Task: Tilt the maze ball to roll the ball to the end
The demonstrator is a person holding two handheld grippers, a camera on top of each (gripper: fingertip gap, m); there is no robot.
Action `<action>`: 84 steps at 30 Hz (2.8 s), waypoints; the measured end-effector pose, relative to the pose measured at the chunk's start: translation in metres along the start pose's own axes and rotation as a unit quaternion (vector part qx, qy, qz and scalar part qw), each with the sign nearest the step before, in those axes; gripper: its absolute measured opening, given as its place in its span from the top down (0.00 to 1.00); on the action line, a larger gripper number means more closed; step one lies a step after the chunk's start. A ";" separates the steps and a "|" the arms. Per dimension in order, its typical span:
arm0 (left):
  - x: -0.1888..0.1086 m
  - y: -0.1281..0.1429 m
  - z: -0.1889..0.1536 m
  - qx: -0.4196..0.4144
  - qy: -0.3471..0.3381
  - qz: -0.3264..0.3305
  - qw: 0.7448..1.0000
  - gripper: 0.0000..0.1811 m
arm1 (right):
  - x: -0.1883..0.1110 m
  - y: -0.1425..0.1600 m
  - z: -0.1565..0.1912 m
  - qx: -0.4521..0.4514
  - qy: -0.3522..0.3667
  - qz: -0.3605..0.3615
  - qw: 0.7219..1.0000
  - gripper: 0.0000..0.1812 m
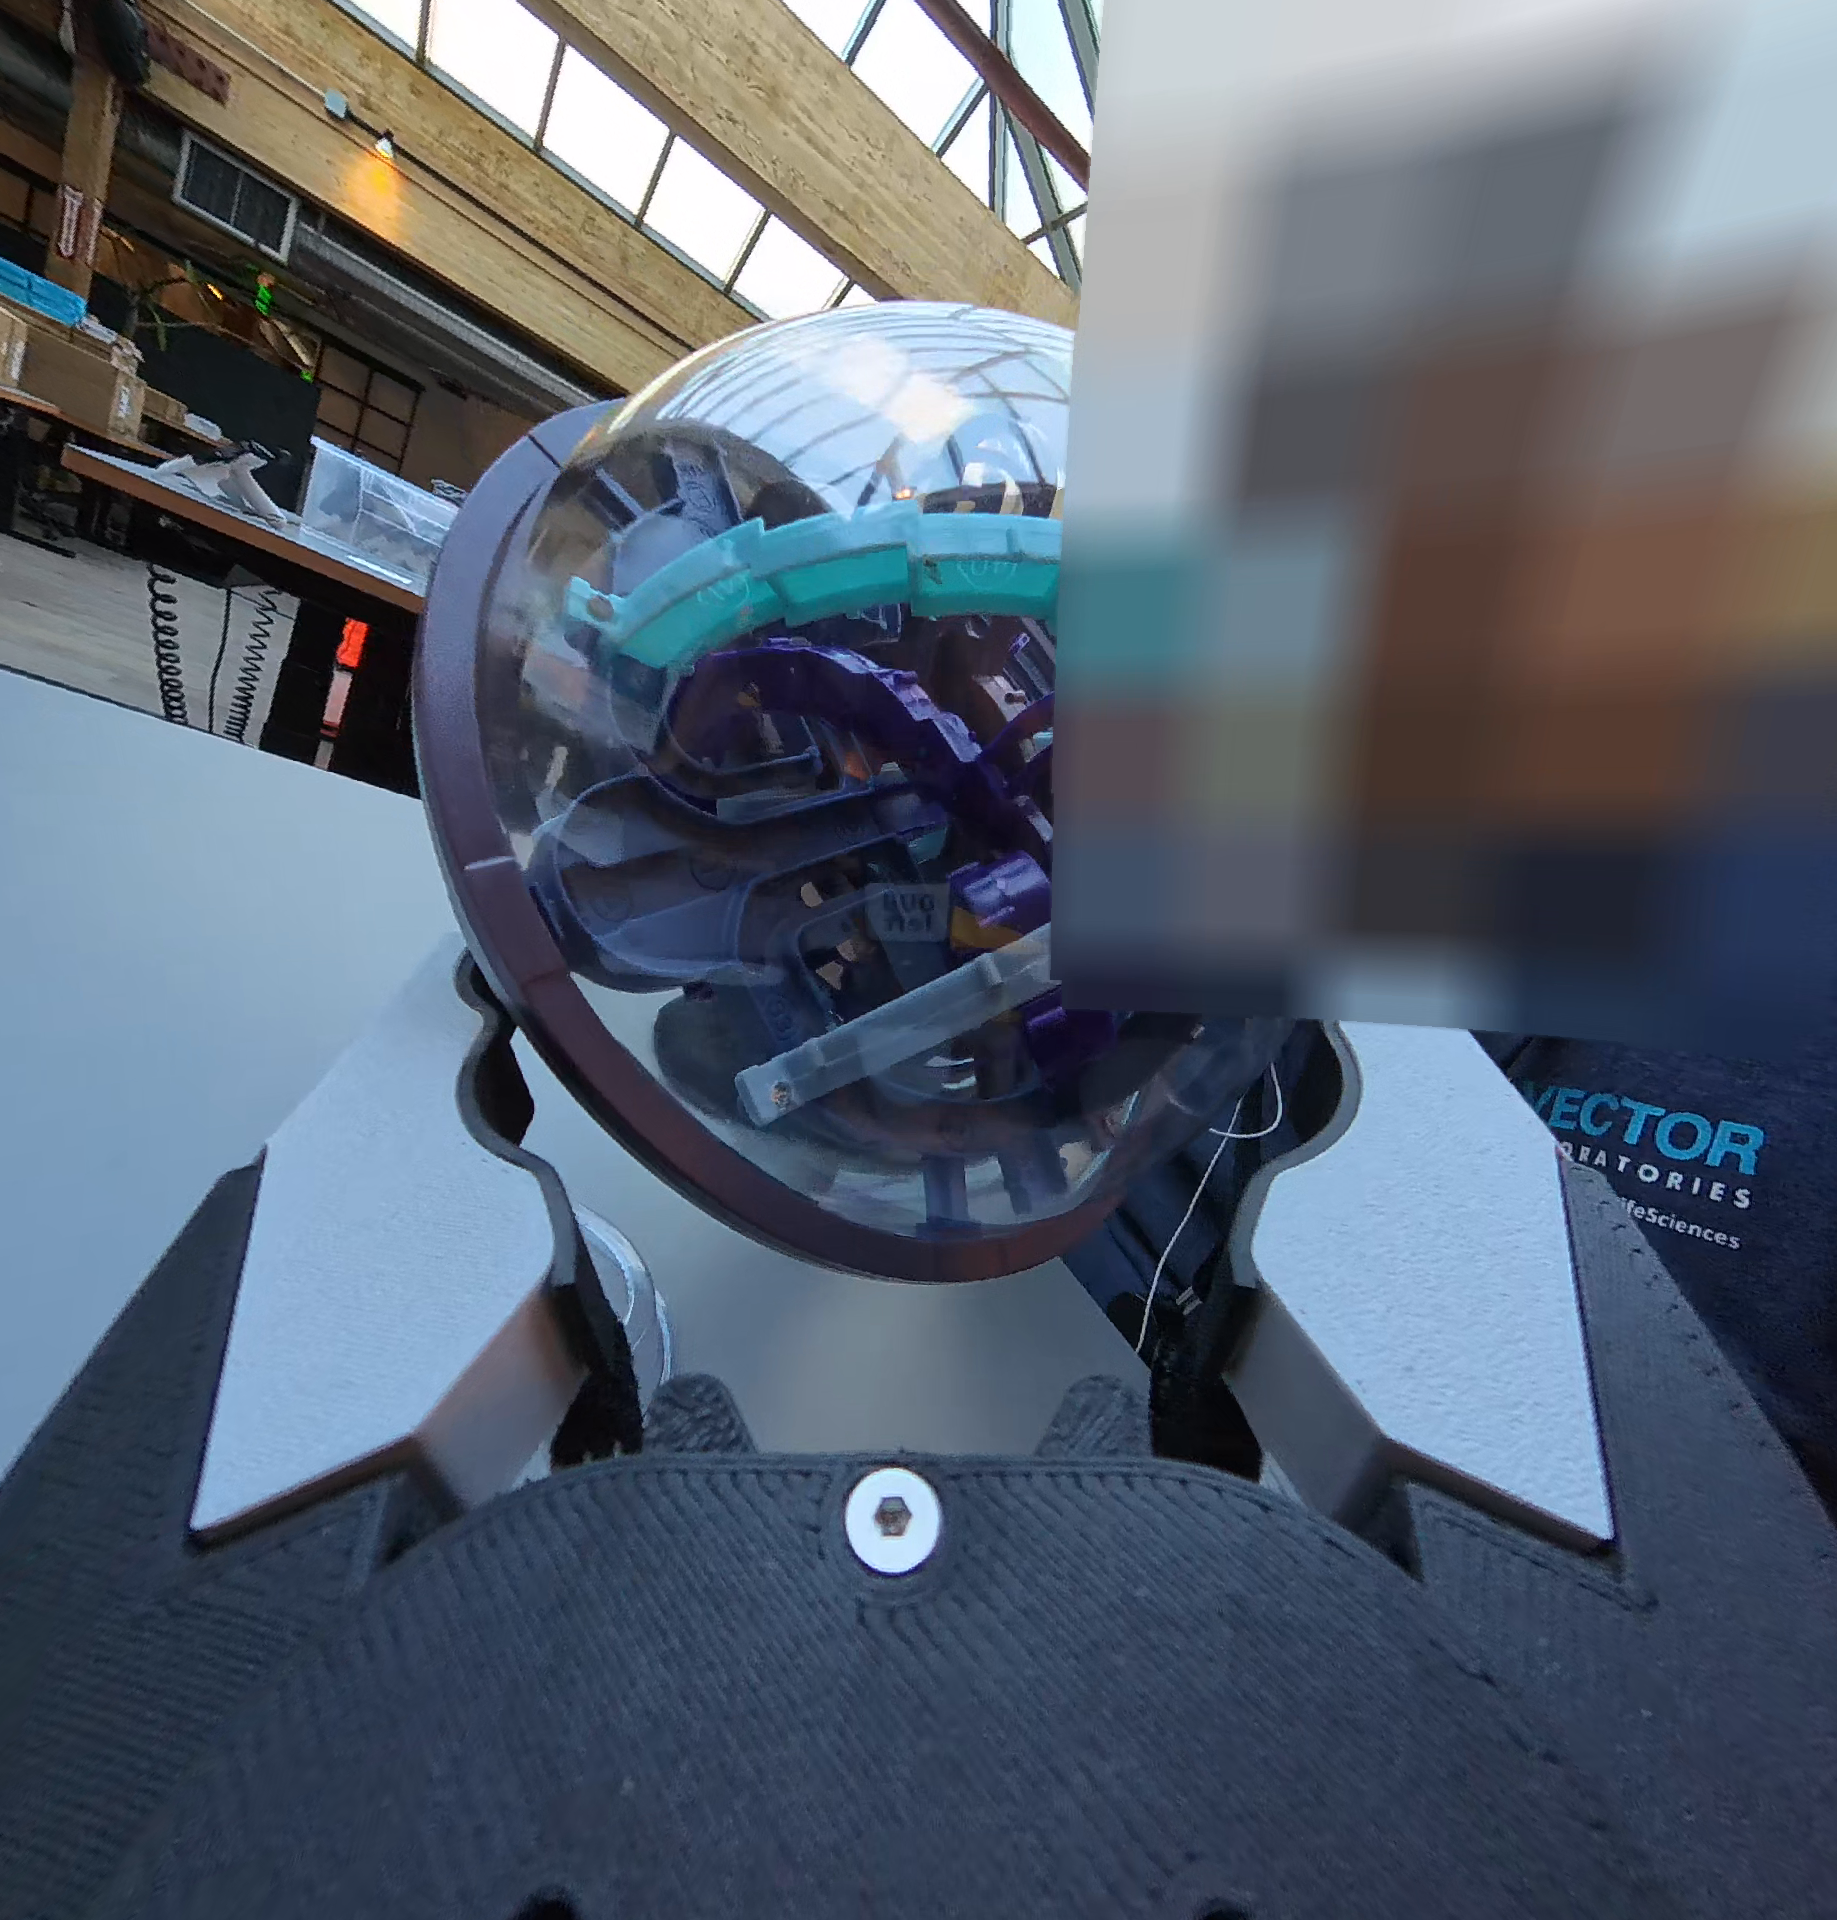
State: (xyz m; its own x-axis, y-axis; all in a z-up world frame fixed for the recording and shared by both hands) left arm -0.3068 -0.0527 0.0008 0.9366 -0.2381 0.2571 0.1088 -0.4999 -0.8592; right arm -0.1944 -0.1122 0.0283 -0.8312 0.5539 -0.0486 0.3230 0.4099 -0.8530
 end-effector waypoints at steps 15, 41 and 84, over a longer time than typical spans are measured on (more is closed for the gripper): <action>0.002 0.001 0.002 -0.045 0.012 0.008 0.999 0.18 | -0.003 0.000 -0.003 0.006 -0.016 0.004 1.000 0.14; 0.004 -0.007 0.005 -0.089 0.019 -0.033 0.995 0.13 | -0.003 0.000 -0.001 0.001 -0.001 0.005 1.000 0.18; 0.007 0.021 0.020 -0.298 0.027 -0.102 0.949 0.13 | 0.002 0.016 -0.003 0.109 -0.018 0.038 0.993 0.14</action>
State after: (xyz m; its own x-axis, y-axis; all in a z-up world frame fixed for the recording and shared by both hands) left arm -0.2918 -0.0481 -0.0241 0.8962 -0.1188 0.4274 0.0644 -0.9184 -0.3904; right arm -0.1898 -0.1026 0.0162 -0.8250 0.5493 -0.1326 0.2833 0.1989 -0.9382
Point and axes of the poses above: each gripper's, where its closed fingertips meet, x out along the fingers, y out of its underside, z = x × y across the jaws, the point moved 6 cm from there along -x, back along the fingers, and after that the axes turned 7 degrees about -y, right-handed, at the moved point
